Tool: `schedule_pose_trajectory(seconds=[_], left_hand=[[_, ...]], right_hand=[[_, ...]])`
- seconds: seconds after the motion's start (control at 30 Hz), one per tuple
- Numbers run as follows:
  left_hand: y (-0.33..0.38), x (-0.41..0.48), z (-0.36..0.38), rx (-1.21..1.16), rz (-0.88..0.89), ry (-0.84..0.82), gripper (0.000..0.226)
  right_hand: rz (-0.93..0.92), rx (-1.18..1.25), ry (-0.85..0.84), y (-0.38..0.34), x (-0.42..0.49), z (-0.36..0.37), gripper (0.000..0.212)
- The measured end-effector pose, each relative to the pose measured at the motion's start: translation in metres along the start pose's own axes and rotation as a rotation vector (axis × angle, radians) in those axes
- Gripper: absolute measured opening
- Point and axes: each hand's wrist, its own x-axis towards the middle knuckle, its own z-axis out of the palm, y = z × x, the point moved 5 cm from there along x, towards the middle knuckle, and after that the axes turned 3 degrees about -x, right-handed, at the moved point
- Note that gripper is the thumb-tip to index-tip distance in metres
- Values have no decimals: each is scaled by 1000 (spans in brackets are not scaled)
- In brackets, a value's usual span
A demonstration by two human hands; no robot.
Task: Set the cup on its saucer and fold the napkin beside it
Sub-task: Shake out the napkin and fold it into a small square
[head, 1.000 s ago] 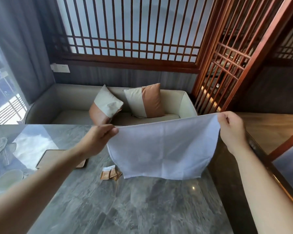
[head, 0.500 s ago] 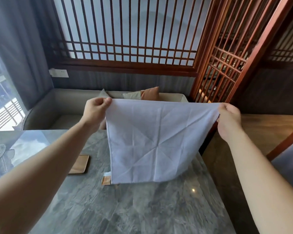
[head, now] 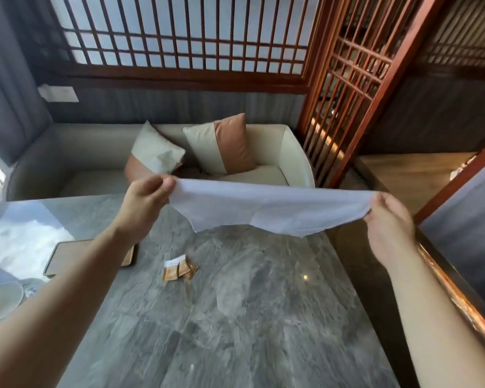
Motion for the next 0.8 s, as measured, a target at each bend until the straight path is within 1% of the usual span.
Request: schedule_pose_trajectory(seconds=[0.07,0.17,0.2,0.27,0.33,0.43,0.5,0.6,0.7,0.8], left_hand=[[-31,-31,-8,65,-60,-12,37],[-76,-81,-22,109,-165,-38,46],[-89,-98,-26,134,-192,-49,46],[-113,-134,-32,164,-262,-78,45],[-136,-171,-38,186,-343,-111,46],[-162,-223,-47,224,-466,-112,42],[-175,-253,-52,234,-557,-103,38],[-184,-277,-53,230,-641,-110,34],[-190,-272,-53,258,-677,-105,33],[-193,-242,-48,322,-644,-78,37]], right_hand=[[81,-26,0,43,-20,-13,16],[155,-125,-47,108,-55,-33,19],[175,-160,-69,129,-67,-41,22],[237,-224,-101,169,-93,-59,16],[330,-280,-108,205,-121,-78,22],[477,-383,-109,245,-166,-100,19],[545,-456,-104,261,-188,-108,21],[603,-508,-115,273,-202,-106,15],[568,-532,-116,273,-192,-95,17],[490,-521,-112,270,-167,-76,16]])
